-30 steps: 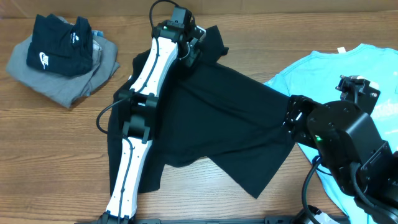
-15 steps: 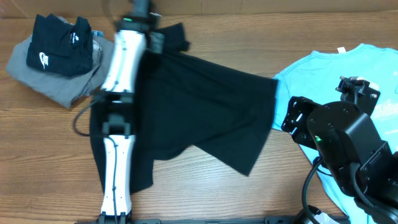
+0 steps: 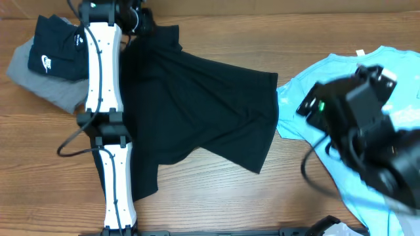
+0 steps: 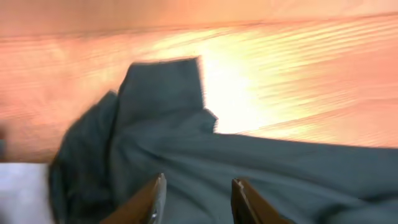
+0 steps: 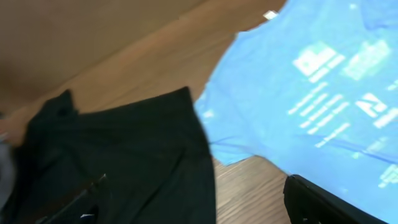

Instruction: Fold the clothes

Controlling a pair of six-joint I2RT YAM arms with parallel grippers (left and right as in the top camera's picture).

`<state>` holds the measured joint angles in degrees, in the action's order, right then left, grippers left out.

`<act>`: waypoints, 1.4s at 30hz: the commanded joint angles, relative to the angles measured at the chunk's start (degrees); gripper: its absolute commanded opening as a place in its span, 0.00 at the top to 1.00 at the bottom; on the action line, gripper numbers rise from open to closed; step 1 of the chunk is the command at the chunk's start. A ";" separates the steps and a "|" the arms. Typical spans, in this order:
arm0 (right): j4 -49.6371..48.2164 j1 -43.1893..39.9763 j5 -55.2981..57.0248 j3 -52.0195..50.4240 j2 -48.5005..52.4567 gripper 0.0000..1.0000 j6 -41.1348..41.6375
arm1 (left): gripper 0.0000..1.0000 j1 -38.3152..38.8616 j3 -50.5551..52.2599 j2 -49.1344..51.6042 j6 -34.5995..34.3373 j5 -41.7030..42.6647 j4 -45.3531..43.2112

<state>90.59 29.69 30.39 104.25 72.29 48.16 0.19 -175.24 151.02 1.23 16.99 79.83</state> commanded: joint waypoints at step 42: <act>-30.75 -34.73 -16.65 -28.00 48.26 0.92 -23.41 | 0.48 -0.15 27.50 -69.00 2.58 -7.30 16.96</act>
<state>60.99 -3.11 1.26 79.11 117.54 18.74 -0.08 -148.75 82.08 3.51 10.68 96.90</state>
